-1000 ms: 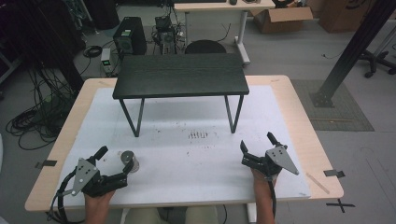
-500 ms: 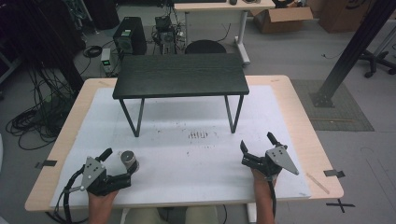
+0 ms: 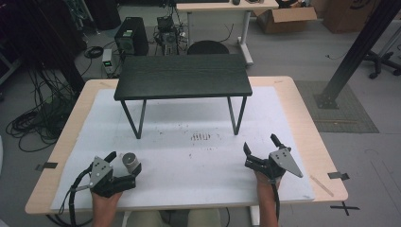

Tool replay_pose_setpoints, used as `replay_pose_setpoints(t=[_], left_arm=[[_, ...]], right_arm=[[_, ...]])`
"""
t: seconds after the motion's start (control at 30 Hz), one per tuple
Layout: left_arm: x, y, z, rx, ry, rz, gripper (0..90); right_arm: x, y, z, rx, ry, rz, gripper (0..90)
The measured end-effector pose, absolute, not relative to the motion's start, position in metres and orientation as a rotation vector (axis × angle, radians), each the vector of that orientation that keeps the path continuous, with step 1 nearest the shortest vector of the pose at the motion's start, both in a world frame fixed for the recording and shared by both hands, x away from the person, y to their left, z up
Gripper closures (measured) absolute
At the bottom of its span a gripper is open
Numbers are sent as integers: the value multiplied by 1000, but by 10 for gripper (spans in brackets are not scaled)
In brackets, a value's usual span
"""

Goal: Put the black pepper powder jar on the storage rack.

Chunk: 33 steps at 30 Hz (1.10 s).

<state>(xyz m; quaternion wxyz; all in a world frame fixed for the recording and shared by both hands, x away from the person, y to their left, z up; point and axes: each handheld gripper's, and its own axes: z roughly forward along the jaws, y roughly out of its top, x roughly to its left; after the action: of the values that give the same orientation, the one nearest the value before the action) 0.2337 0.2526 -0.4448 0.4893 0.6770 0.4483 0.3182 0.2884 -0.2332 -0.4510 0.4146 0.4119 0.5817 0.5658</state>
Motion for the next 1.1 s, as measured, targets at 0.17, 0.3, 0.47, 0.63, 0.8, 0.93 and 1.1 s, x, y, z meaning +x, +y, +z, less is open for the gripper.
replay_pose_setpoints(t=[0.17, 0.3, 0.47, 0.63, 0.8, 0.93, 1.1], left_arm=[[234, 253, -445, 1646, 1092, 769, 32], [235, 253, -445, 1656, 1083, 756, 86], [236, 250, -445, 1678, 1080, 755, 168], [237, 251, -445, 1688, 1074, 740, 274], [238, 250, -445, 1706, 1067, 731, 351], [238, 251, -445, 1694, 1070, 726, 398], [237, 250, -445, 1704, 1061, 729, 485]], right_arm=[[288, -233, -451, 1034, 1461, 1421, 0], [288, -233, -451, 1034, 1460, 1422, 0], [288, -233, -451, 1033, 1460, 1422, 0], [288, -233, -451, 1032, 1459, 1423, 0], [288, -233, -451, 1032, 1460, 1423, 0], [288, -233, -451, 1030, 1459, 1423, 0], [288, -233, -451, 1031, 1458, 1424, 0]])
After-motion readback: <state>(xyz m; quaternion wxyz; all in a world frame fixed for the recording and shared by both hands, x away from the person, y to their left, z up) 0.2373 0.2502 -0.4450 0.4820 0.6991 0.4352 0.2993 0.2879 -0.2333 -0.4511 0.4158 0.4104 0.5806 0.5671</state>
